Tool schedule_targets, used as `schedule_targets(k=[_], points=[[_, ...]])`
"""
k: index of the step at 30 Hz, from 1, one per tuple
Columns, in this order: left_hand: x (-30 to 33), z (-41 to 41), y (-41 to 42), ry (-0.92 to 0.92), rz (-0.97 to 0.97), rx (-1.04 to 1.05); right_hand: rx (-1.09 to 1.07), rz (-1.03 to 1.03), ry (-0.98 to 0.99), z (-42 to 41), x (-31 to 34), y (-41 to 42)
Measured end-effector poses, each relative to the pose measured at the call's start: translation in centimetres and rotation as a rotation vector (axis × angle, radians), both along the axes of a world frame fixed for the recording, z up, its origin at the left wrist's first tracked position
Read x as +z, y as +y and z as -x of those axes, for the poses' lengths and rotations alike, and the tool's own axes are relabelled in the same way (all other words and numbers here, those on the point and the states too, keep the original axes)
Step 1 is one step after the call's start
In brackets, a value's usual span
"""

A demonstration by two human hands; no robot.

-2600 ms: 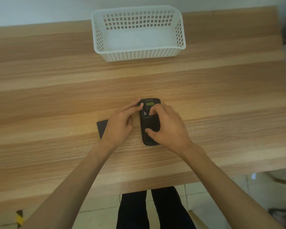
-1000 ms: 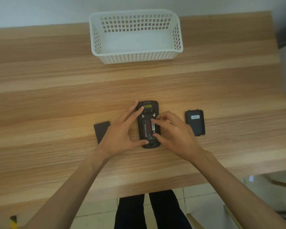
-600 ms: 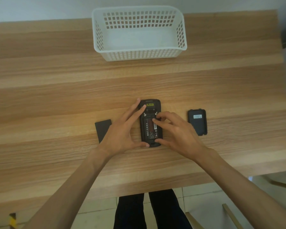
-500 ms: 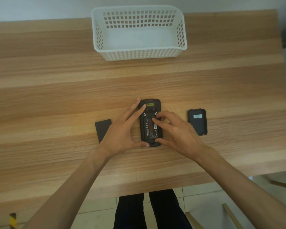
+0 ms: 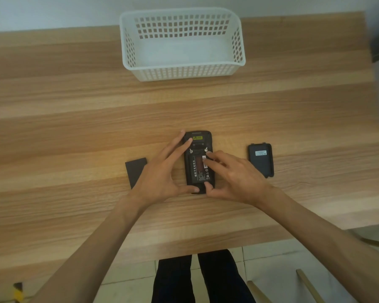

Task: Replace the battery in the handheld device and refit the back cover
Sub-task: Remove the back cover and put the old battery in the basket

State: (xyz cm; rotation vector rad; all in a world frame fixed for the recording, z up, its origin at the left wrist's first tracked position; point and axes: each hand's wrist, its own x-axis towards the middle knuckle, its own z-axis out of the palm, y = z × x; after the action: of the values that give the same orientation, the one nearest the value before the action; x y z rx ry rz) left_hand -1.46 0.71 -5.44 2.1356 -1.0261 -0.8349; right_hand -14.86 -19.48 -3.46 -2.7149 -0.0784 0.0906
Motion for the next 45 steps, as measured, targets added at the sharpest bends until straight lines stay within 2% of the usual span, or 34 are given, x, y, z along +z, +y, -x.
schedule_targets(k=[7,17,21,27,34,38,45], points=[[0.0,0.3,0.0,-0.036,0.039,0.045,-0.014,-0.007,-0.035,-0.5,0.8,-0.1],[0.1,0.4,-0.4,0.021,0.054,0.108,-0.073,-0.081,-0.091,-1.1,1.4,0.5],[-0.3,0.4,-0.3,-0.006,0.055,0.115,-0.182,-0.315,-0.035,-3.3,3.3,-0.2],[-0.6,0.6,-0.3,-0.015,0.060,0.110,-0.488,-0.590,-0.037,-9.5,7.2,-3.6],[-1.0,0.8,-0.3,-0.021,0.071,0.127,-0.776,-0.869,-0.013,-18.5,7.8,-8.0],[-1.3,0.6,-0.3,-0.048,0.072,0.112,-0.904,-0.878,0.047,-22.3,7.6,-9.4],[-1.7,0.8,-0.1,-0.071,0.108,0.118,-0.972,-0.697,0.247,-26.0,5.4,-10.4]])
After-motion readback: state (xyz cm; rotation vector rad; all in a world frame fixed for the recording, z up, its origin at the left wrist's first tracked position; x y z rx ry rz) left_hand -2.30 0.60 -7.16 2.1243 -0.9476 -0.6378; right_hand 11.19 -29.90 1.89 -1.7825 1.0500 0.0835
